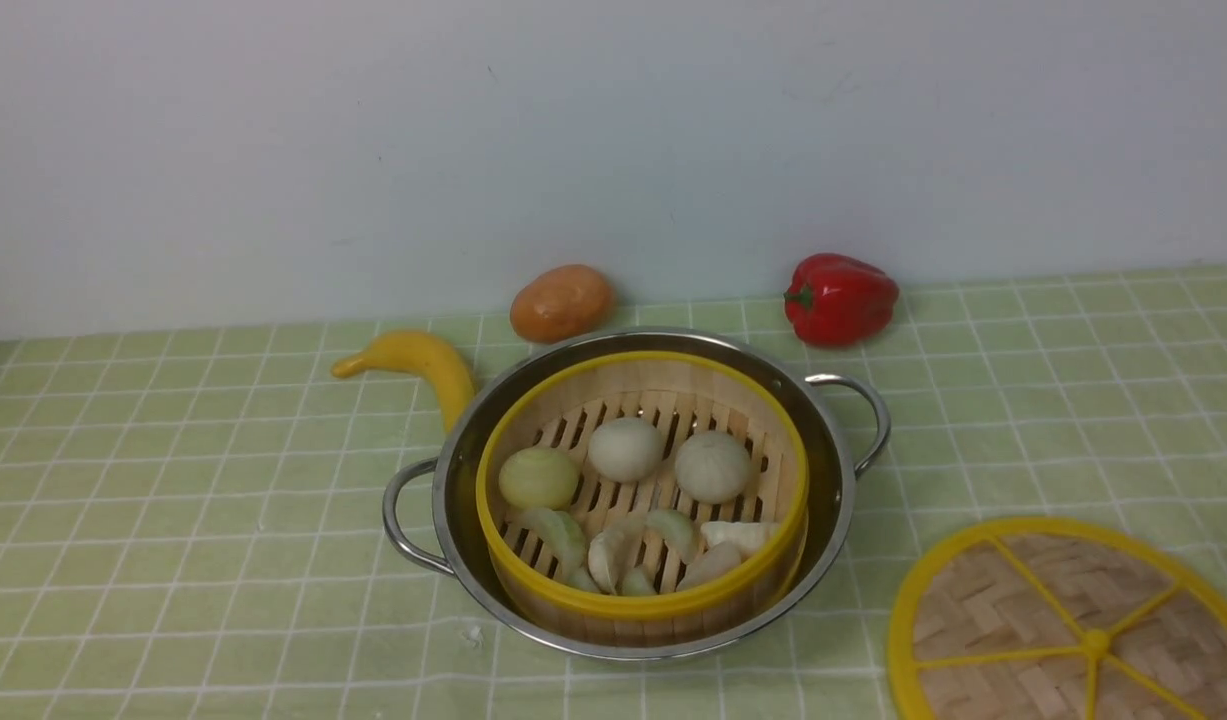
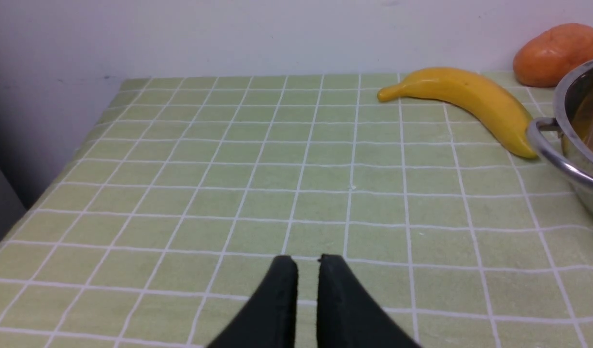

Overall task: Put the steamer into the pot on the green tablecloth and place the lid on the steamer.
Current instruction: 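Move the gripper down to the bamboo steamer lid and grasp its center knob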

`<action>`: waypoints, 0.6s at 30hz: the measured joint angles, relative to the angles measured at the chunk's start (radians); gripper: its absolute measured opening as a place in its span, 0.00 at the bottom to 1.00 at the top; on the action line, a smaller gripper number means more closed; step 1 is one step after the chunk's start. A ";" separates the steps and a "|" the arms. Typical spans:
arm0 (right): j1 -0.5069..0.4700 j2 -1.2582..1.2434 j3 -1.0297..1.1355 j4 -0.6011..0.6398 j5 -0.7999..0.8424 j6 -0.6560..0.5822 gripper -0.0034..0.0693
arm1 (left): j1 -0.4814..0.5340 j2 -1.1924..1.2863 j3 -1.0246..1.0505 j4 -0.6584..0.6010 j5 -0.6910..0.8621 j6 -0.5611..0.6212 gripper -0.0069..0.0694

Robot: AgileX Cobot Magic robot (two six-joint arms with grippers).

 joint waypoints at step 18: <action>0.000 0.022 -0.309 -0.024 0.546 -0.123 0.38 | 0.000 0.000 0.000 0.000 0.000 0.000 0.20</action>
